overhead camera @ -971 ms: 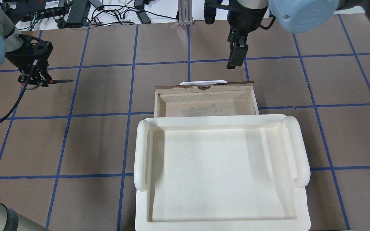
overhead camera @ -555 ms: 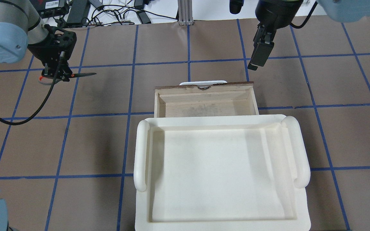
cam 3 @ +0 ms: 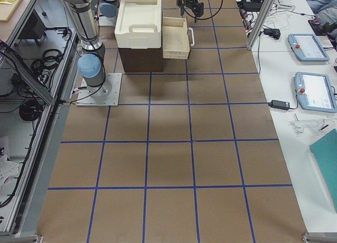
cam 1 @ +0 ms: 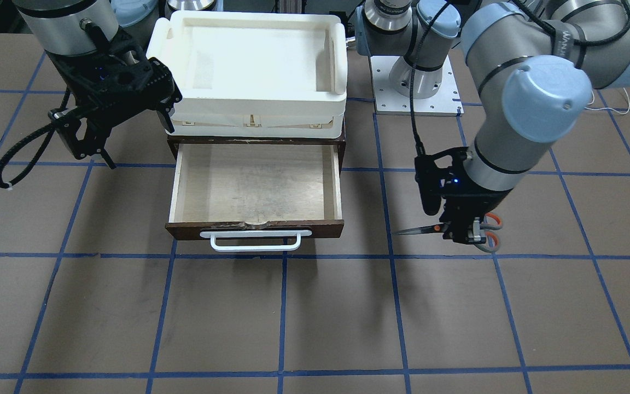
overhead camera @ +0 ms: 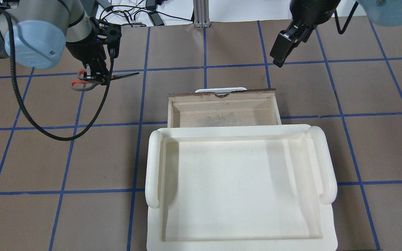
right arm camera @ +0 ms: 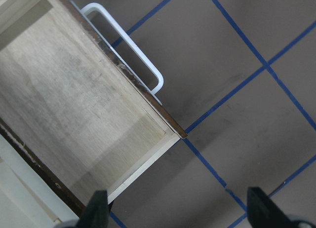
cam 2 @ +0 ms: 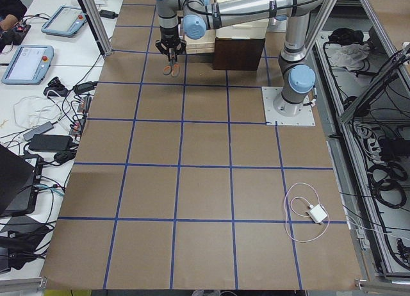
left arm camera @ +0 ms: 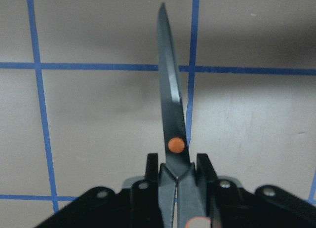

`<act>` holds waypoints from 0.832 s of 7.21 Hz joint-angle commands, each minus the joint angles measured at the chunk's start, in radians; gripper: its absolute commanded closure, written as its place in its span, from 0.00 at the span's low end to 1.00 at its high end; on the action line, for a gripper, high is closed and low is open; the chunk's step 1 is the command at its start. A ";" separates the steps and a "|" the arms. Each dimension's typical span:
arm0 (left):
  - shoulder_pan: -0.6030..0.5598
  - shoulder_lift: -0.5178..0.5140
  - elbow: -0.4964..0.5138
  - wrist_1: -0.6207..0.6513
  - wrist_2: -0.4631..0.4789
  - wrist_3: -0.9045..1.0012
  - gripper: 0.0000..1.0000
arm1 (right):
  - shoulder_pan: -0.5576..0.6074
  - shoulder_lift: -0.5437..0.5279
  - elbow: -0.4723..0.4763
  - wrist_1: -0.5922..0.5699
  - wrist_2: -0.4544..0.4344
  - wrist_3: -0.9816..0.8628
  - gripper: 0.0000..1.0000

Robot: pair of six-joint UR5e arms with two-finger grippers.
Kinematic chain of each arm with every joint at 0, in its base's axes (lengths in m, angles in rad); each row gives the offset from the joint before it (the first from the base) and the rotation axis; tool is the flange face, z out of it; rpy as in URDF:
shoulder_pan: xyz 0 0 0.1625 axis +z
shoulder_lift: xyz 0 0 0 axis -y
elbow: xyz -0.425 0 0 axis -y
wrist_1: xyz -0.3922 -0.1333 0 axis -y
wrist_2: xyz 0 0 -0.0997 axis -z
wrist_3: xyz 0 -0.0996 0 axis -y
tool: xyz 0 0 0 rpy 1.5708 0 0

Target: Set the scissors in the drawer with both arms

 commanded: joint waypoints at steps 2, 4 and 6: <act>-0.215 0.016 -0.002 -0.009 0.000 -0.225 1.00 | -0.008 -0.040 0.030 0.043 0.000 0.282 0.00; -0.326 -0.009 -0.005 -0.006 -0.013 -0.334 1.00 | -0.011 -0.058 0.032 0.040 -0.018 0.382 0.00; -0.407 -0.016 -0.007 0.007 -0.014 -0.357 1.00 | -0.040 -0.064 0.032 0.041 -0.018 0.424 0.00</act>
